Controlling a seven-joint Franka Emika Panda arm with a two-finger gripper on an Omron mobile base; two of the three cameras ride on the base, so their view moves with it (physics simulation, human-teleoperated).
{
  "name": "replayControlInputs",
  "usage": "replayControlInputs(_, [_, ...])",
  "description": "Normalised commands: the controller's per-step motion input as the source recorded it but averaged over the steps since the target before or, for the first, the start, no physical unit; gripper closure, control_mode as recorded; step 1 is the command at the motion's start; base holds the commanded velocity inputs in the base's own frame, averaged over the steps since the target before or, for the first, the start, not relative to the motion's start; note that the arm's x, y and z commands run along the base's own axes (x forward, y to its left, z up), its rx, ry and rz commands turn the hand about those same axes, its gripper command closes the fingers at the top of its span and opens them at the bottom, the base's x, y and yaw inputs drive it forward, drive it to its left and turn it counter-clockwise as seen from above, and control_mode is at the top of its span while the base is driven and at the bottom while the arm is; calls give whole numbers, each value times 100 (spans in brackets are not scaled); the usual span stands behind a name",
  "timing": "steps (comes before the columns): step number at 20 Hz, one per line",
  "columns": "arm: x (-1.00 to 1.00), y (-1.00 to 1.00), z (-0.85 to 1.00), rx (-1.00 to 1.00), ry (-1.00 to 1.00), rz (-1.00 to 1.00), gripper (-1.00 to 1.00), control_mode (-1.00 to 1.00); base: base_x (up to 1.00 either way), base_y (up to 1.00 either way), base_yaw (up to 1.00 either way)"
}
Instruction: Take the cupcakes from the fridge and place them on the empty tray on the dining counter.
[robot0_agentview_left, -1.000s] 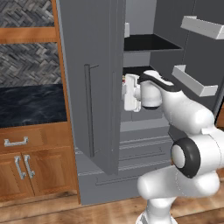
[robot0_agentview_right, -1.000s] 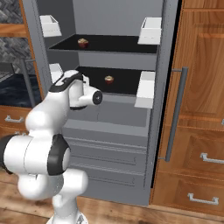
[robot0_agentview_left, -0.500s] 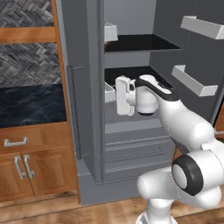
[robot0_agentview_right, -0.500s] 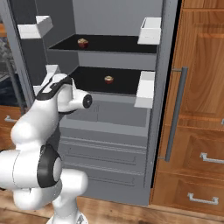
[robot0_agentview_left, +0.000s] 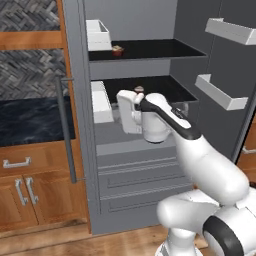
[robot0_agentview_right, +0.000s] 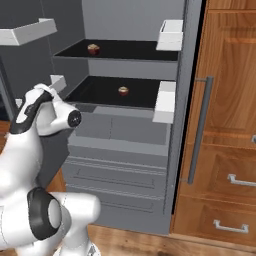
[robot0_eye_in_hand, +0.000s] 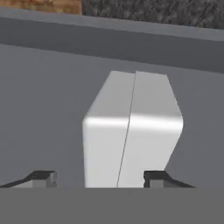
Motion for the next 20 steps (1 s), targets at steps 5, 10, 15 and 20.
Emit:
replayControlInputs(5, [-69,41,24,-5,-26,4,-100,-100,0,0,0])
replayControlInputs(10, [-100,-57,41,0,-9,-15,-100,-100,0,0,0])
replayControlInputs(15, [-97,-91,42,0,-2,-11,-100,-100,0,0,0])
replayControlInputs(20, [-89,-75,66,7,-1,-3,-100,-100,0,0,0])
